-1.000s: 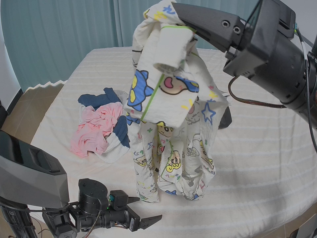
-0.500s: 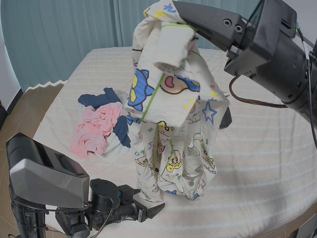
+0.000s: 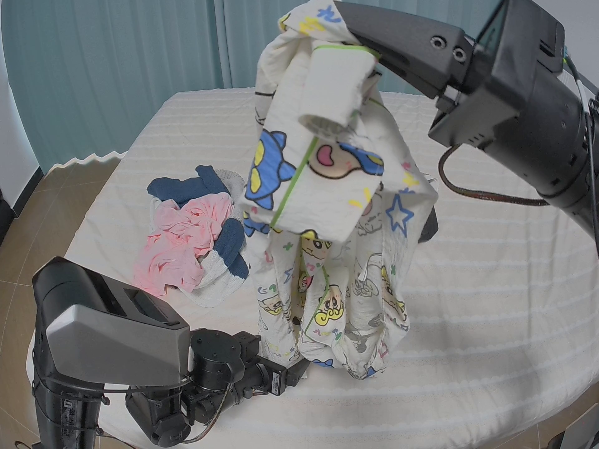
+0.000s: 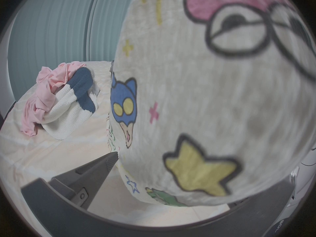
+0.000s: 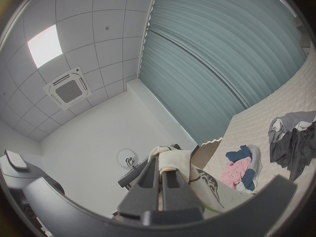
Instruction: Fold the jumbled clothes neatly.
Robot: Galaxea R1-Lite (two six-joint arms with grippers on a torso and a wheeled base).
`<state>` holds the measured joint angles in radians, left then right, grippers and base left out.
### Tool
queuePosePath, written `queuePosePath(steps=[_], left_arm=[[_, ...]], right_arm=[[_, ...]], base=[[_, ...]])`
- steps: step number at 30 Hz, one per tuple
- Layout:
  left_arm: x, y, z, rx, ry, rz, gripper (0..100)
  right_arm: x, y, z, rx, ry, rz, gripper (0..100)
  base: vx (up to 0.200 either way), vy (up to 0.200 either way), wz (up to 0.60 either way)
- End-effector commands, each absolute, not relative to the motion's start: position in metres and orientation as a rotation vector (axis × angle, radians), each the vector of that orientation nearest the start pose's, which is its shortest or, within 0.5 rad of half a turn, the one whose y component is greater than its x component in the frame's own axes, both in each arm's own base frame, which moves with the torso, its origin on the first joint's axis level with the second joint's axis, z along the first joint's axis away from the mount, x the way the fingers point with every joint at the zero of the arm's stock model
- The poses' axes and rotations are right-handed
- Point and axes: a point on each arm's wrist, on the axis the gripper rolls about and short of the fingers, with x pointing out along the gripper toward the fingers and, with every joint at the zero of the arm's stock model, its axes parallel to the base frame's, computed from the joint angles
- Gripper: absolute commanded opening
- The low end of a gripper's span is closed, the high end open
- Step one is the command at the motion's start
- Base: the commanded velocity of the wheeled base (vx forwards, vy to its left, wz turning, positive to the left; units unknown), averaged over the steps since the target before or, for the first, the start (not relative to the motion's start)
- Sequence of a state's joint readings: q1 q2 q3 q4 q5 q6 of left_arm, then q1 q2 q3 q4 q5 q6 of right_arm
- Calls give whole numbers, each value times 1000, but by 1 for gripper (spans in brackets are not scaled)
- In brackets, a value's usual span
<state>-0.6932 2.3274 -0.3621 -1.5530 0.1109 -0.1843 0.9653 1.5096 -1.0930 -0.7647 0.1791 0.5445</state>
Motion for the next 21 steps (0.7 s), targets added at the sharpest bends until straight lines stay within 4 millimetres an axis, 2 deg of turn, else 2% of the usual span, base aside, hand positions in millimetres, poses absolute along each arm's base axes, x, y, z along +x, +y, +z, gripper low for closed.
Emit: queuePosePath(steps=[1, 3, 4, 8, 14, 21], left_arm=[[236, -192, -17, -13, 429, -523, 100], [236, -192, -18, -10, 430, -514, 100], [236, -192, -18, -10, 430, -514, 0], [238, -193, -18, -13, 424, -513, 0], [231, -188, -18, -3, 449, -509, 0], [221, -172, 7, -34, 422, -493, 0]], right_arm=[[148, 219, 335, 625, -34, 1201, 0], [148, 218, 336, 625, -36, 1200, 0], [148, 218, 336, 625, -34, 1200, 0], [148, 216, 336, 627, -39, 1191, 0], [159, 206, 337, 623, -59, 1135, 0], [167, 175, 328, 603, -64, 1028, 0]], base=[[0, 0, 0], [0, 0, 0], [0, 0, 0], [0, 0, 0], [0, 0, 0], [0, 0, 0]])
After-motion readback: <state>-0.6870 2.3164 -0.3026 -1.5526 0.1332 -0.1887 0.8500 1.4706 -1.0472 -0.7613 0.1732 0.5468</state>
